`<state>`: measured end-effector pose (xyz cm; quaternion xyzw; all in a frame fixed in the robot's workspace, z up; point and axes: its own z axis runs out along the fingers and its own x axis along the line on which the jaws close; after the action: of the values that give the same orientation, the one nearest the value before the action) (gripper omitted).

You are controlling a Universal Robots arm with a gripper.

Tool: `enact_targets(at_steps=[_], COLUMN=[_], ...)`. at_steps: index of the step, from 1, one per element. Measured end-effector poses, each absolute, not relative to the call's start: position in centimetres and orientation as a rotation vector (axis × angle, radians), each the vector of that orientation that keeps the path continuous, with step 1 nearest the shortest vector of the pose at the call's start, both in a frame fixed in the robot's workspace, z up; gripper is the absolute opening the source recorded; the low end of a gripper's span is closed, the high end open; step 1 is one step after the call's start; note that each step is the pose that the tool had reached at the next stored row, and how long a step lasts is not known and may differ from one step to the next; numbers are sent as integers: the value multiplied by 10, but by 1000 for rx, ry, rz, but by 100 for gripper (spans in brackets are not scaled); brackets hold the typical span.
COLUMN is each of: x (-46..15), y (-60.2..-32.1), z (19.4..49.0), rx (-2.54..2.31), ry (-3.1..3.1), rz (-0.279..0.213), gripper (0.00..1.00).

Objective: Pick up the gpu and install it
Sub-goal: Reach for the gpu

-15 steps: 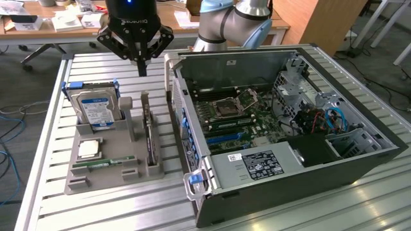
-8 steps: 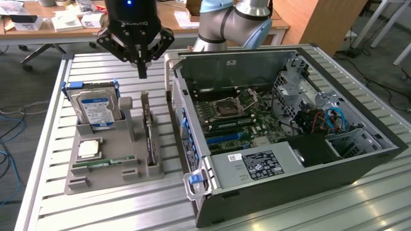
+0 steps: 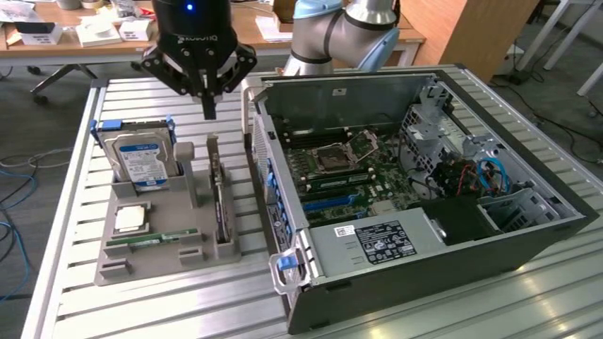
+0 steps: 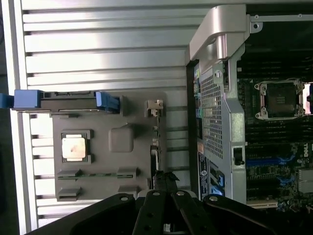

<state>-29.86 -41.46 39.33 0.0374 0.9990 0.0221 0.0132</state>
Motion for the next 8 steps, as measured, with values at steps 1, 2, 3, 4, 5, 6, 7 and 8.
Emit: enact_targets(at_steps=[1, 2, 3, 4, 5, 6, 7, 8], x=[-299, -299, -299, -299, -299, -299, -299, -299], y=[-416, -417, -418, -419, -420, -421, -422, -423], z=[393, 393, 393, 393, 393, 393, 393, 393], rx=[117, 116, 116, 116, 116, 117, 116, 116], ry=[3112, 3112, 3112, 3112, 3112, 3112, 3112, 3112], rz=[69, 69, 69, 69, 69, 69, 69, 69], gripper=[11, 11, 11, 11, 11, 11, 11, 11])
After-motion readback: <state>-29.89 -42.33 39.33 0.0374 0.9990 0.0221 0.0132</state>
